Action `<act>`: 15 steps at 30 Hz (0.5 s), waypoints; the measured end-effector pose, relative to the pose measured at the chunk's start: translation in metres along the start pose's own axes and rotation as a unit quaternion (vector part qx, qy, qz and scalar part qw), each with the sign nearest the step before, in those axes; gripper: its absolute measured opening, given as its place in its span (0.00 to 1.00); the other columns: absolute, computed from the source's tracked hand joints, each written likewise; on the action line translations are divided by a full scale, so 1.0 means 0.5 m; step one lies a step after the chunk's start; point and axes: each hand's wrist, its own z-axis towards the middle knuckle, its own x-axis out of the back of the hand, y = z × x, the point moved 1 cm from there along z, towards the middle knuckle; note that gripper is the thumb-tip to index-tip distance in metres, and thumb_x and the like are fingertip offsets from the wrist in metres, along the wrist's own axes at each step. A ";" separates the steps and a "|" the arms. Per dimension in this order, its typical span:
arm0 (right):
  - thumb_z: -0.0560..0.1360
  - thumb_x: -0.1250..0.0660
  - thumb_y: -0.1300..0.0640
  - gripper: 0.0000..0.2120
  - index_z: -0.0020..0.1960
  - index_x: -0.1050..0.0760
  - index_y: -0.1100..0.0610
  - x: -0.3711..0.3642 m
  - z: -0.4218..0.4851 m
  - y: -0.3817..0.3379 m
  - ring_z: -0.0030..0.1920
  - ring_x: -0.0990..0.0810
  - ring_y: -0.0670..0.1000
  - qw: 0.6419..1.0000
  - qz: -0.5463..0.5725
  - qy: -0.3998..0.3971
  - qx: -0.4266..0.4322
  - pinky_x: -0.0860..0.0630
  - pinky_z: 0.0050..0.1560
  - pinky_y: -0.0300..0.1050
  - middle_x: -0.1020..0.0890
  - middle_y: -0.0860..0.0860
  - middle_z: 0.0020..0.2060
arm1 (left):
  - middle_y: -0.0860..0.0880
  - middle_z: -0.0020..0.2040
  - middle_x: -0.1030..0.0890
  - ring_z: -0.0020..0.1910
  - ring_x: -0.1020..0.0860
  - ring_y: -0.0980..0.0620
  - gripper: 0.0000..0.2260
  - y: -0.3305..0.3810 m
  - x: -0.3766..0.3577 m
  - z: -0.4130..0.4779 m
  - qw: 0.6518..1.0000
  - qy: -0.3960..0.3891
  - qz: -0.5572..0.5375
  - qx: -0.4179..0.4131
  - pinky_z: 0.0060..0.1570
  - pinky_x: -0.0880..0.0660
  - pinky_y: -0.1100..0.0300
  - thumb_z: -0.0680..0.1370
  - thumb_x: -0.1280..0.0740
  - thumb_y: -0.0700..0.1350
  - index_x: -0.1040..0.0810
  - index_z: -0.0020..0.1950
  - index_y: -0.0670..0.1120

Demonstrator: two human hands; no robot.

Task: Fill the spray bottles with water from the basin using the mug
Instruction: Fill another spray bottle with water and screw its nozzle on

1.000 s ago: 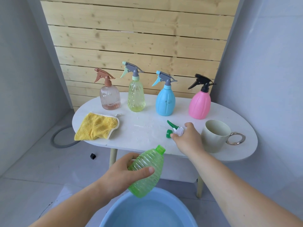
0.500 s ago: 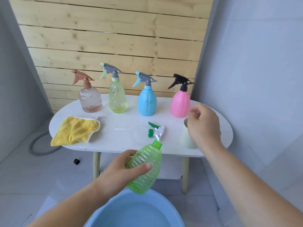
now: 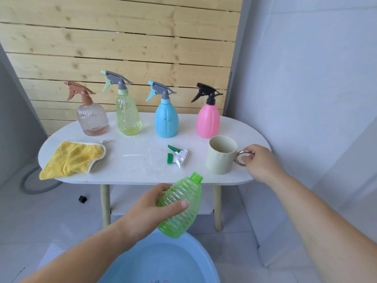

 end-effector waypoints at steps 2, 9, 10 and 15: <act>0.81 0.38 0.58 0.06 0.47 0.23 0.53 0.007 -0.005 0.004 0.43 0.25 0.56 1.000 0.009 -0.015 0.005 0.33 0.36 0.43 0.22 0.51 0.40 | 0.50 0.55 0.13 0.54 0.14 0.50 0.33 -0.003 -0.003 -0.004 1.000 -0.002 -0.001 -0.001 0.54 0.18 0.55 0.62 0.21 0.61 0.21 0.64 0.51; 0.82 0.36 0.57 0.09 0.47 0.23 0.61 0.017 -0.092 -0.043 0.50 0.15 0.56 0.965 0.226 -0.133 -0.011 0.18 0.56 0.50 0.17 0.60 0.49 | 0.49 0.56 0.14 0.55 0.14 0.49 0.30 -0.008 0.016 -0.039 1.000 -0.003 0.001 -0.012 0.53 0.18 0.56 0.66 0.21 0.56 0.22 0.67 0.51; 0.82 0.36 0.59 0.08 0.46 0.23 0.62 0.015 -0.115 -0.054 0.50 0.16 0.56 0.948 0.271 -0.164 -0.018 0.18 0.54 0.48 0.18 0.62 0.48 | 0.49 0.56 0.14 0.55 0.14 0.49 0.30 -0.011 0.023 -0.047 1.000 -0.004 0.004 -0.013 0.53 0.18 0.57 0.66 0.21 0.56 0.22 0.67 0.51; 0.80 0.34 0.61 0.07 0.46 0.23 0.64 -0.005 -0.208 -0.082 0.48 0.19 0.57 0.881 0.381 -0.274 -0.053 0.18 0.57 0.54 0.22 0.59 0.43 | 0.49 0.57 0.15 0.57 0.16 0.50 0.34 -0.044 0.071 -0.099 0.999 -0.013 0.037 -0.012 0.54 0.18 0.58 0.63 0.20 0.57 0.23 0.67 0.52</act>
